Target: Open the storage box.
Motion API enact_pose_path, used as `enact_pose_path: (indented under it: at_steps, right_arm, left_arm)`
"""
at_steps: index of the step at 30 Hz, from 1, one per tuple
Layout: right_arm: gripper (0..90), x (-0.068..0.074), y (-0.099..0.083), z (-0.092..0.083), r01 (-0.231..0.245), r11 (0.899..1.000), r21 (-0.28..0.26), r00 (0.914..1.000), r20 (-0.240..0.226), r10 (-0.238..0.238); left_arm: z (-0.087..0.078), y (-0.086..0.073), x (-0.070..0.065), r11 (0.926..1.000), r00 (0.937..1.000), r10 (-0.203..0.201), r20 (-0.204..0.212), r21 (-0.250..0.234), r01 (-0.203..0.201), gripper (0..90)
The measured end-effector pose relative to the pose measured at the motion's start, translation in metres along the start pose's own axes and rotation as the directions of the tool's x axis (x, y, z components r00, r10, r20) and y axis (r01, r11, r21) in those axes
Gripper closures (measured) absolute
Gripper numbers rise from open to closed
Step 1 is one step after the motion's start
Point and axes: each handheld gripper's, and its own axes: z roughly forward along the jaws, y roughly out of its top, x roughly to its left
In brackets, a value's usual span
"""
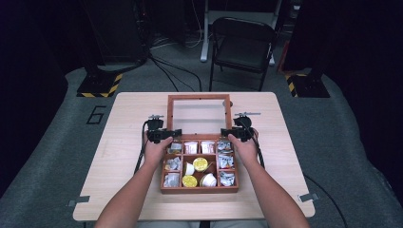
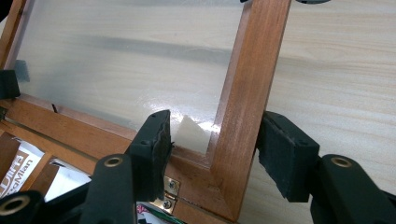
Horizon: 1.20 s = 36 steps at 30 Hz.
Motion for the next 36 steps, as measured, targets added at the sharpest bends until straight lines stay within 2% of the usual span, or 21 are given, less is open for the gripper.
enact_pose_path:
  at_steps: [6, 8, 12, 14, 21, 36]
  right_arm:
    - [42.4, 0.0006, -0.0002, 0.001, -0.002, 1.0, 0.0, 1.0, 0.005, 0.002]
    - [41.6, 0.0006, -0.0004, 0.0019, -0.008, 1.0, 0.001, 1.0, 0.002, 0.008]
    - [40.1, 0.001, -0.0009, 0.0031, -0.035, 0.999, 0.013, 0.9994, -0.001, 0.035]
    - [40.0, 0.0002, -0.001, 0.0039, -0.031, 0.999, 0.009, 0.9995, -0.003, 0.031]
    - [39.4, -0.0013, -0.0015, 0.005, -0.043, 0.999, 0.014, 0.999, -0.009, 0.044]
    - [37.3, -0.0017, -0.0024, 0.0085, -0.086, 0.996, 0.036, 0.9962, -0.009, 0.087]
  left_arm:
    - [0.0011, -0.0004, 0.0008, 0.9999, 0.9999, -0.013, 0.002, 0.003, 0.013, 31.7]
    - [0.0016, 0.0, 0.0014, 0.9997, 0.9998, -0.021, 0.005, 0.011, 0.021, 31.6]
    - [0.0043, 0.0035, -0.0005, 0.9989, 0.9999, -0.013, -0.01, 0.046, 0.013, 28.1]
    - [0.0049, 0.004, -0.0009, 0.9986, 0.9998, -0.017, -0.01, 0.05, 0.018, 27.4]
    - [0.006, 0.0032, 0.0007, 0.9981, 0.9993, -0.036, -0.002, 0.051, 0.036, 27.4]
    - [0.0081, 0.0022, 0.0029, 0.9973, 0.9989, -0.047, 0.006, 0.056, 0.047, 26.6]
